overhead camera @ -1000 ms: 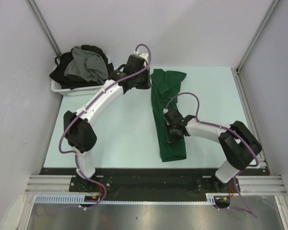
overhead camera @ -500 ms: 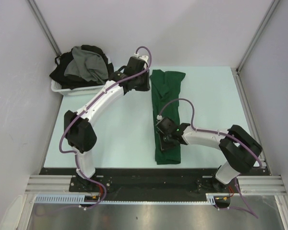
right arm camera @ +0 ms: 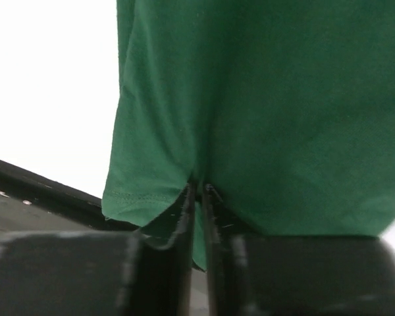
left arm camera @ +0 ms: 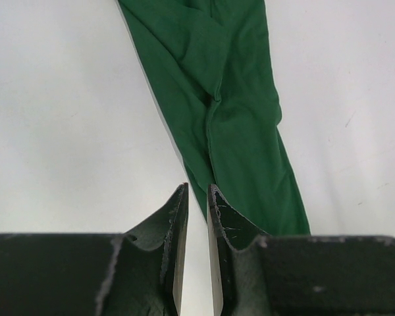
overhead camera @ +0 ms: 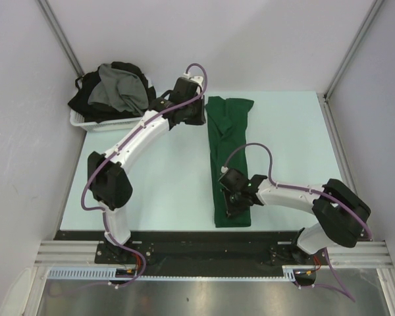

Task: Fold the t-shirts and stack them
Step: Rotate the tshirt 90 degrees

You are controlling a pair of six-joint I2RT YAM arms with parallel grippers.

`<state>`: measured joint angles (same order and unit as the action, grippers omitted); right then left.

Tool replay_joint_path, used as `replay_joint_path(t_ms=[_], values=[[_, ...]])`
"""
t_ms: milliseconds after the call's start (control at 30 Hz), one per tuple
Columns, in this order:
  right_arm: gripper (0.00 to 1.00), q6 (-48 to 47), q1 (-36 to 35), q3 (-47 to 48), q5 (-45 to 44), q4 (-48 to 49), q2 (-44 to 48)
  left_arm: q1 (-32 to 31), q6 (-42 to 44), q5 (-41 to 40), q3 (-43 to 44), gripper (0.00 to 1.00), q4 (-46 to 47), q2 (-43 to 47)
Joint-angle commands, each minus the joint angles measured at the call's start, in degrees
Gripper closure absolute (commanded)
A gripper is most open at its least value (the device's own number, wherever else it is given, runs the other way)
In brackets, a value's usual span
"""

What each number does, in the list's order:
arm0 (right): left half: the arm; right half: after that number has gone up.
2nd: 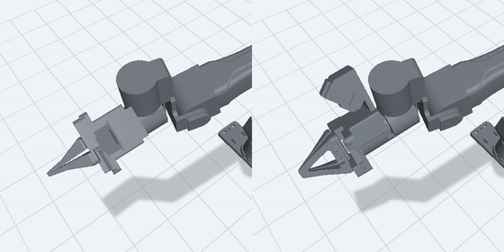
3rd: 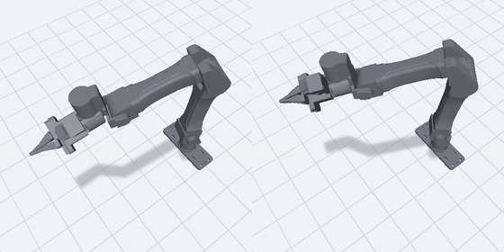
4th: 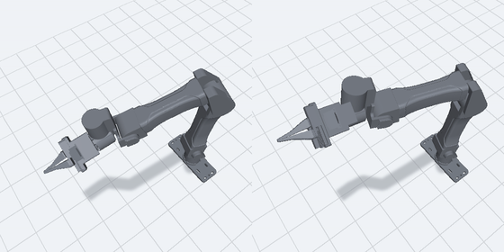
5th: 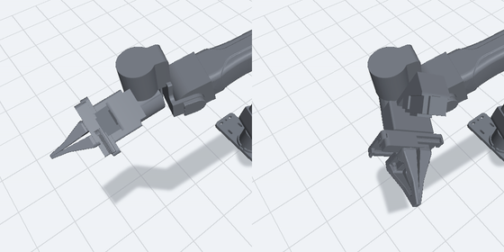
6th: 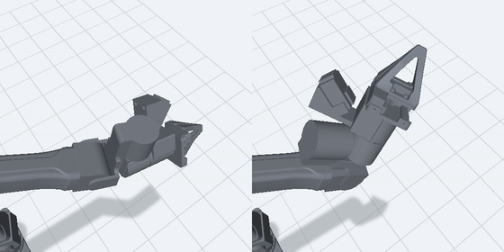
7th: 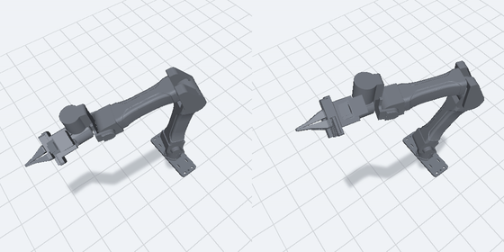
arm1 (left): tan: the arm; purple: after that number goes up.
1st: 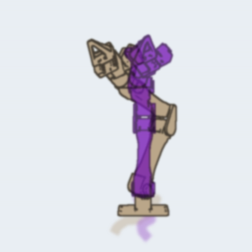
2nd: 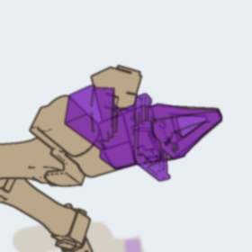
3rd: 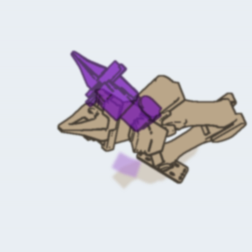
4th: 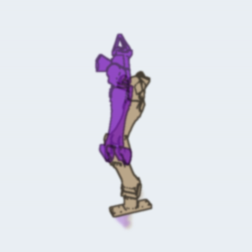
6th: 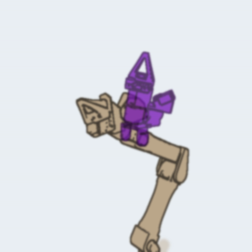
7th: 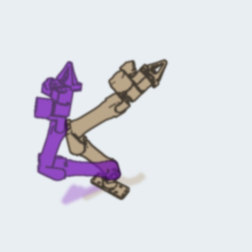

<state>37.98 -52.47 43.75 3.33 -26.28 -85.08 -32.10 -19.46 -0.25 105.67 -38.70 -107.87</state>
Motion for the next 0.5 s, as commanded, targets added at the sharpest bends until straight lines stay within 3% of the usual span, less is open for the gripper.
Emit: replay_joint_path(t_ms=[0, 133, 300, 467], values=[[0.80, -3.2, -0.6, 4.8, -4.9, -7.8, -0.3, 0.2, 0.4, 1.0, -1.1, 0.78, 1.3, 4.1], [0.66, -6.4, 0.7, 12.1, -8.2, -11.2, 0.1, -0.1, 1.1, 0.4, -4.5, 0.77, 1.2, 6.2], [0.64, -10.5, 5.0, 21.5, -8.8, -15.9, -0.1, -0.7, 1.1, 0.4, -9.9, 0.75, 0.9, 10.4], [0.65, -11.4, 10.0, 20.9, -6.0, -18.8, 2.0, -2.0, 0.4, 0.8, -13.2, 0.75, -1.0, 13.4]])
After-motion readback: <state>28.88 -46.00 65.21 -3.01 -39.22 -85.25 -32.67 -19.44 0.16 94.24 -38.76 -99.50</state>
